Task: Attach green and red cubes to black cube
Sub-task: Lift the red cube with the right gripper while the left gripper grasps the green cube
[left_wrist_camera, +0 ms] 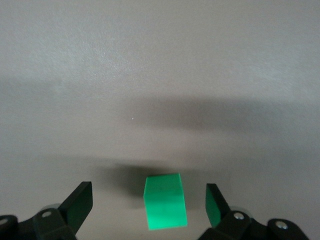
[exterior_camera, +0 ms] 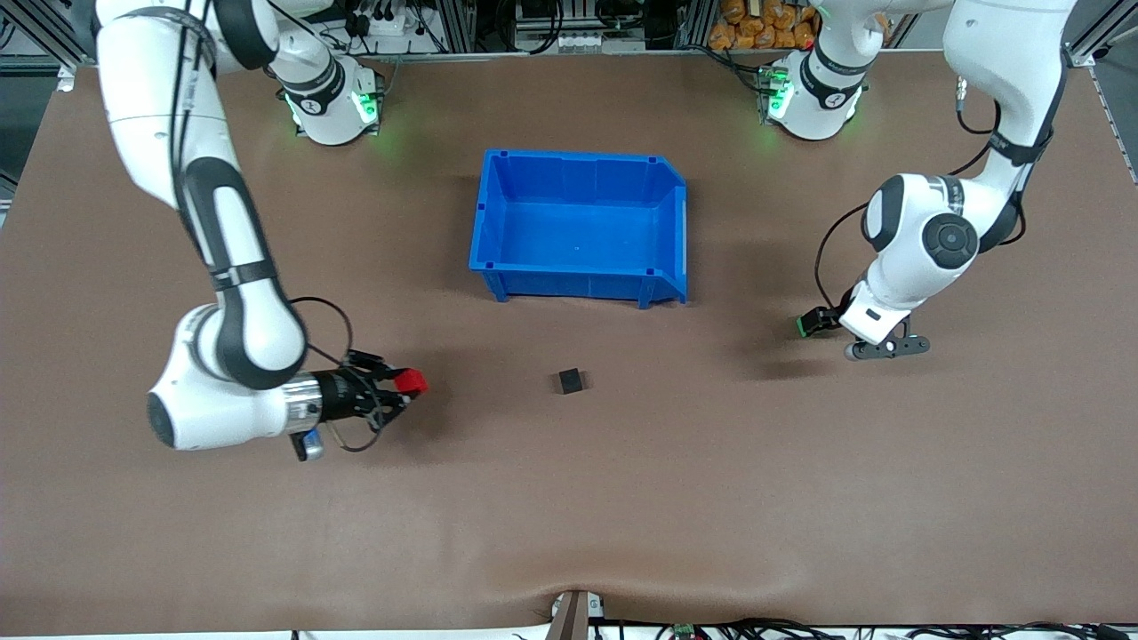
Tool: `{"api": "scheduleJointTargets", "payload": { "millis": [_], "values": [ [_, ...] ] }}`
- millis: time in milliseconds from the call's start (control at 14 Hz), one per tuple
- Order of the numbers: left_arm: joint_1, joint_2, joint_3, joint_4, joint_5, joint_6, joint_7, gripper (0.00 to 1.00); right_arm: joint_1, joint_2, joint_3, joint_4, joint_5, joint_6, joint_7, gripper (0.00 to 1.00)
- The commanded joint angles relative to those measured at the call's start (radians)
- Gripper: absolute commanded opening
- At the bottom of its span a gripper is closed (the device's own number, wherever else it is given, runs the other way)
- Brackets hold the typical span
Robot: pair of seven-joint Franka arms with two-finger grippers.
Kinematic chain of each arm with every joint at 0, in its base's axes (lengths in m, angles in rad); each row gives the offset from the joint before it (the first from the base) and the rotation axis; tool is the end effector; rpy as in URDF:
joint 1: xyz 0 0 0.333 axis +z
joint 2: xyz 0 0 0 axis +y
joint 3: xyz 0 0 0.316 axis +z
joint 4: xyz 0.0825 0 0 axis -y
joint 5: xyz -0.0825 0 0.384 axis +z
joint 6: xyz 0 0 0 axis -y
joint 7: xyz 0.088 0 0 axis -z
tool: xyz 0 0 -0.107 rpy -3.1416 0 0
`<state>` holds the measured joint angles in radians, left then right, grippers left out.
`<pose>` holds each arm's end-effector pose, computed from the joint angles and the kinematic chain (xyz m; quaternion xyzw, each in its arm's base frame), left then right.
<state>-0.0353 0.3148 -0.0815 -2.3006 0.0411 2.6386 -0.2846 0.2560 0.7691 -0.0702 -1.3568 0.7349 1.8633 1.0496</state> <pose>0.5272 -0.0638 0.2130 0.9976 0.0681 0.0116 0.0049 0.6917 0.1934 0.2596 -0.7895 0.5194 0.2745 0.1775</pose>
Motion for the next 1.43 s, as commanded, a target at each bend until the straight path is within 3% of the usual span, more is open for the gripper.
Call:
{"api": "scheduleJointTargets", "payload": {
  "millis": [0, 286, 643, 857, 1071, 1143, 1357],
  "values": [
    [-0.023, 0.009, -0.004, -0.005, 0.002, 0.017, -0.103, 1.0, 0.113, 0.013, -0.011, -0.014, 0.02, 0.162, 0.188, 0.0],
    [-0.034, 0.032, -0.003, -0.002, 0.002, 0.018, -0.136, 1.0, 0.244, 0.033, -0.011, -0.079, 0.021, 0.394, 0.292, 0.0],
    [-0.032, 0.043, -0.003, -0.002, 0.002, 0.018, -0.162, 0.82, 0.317, 0.075, -0.011, -0.079, 0.02, 0.442, 0.311, 0.0],
    [-0.028, 0.049, -0.003, 0.004, 0.002, 0.018, -0.163, 0.77, 0.353, 0.114, -0.011, -0.071, 0.026, 0.555, 0.319, 0.0],
    [-0.025, 0.066, -0.003, 0.02, 0.002, 0.018, -0.166, 0.73, 0.383, 0.163, -0.011, -0.03, 0.018, 0.579, 0.418, 0.0],
    [-0.023, 0.064, -0.003, 0.02, 0.002, 0.018, -0.171, 0.64, 0.396, 0.171, -0.011, -0.028, 0.018, 0.588, 0.42, 0.0],
    [-0.025, 0.063, -0.003, 0.017, 0.002, 0.018, -0.189, 0.0, 0.416, 0.176, -0.011, -0.025, 0.021, 0.605, 0.475, 0.0]
  ]
}}
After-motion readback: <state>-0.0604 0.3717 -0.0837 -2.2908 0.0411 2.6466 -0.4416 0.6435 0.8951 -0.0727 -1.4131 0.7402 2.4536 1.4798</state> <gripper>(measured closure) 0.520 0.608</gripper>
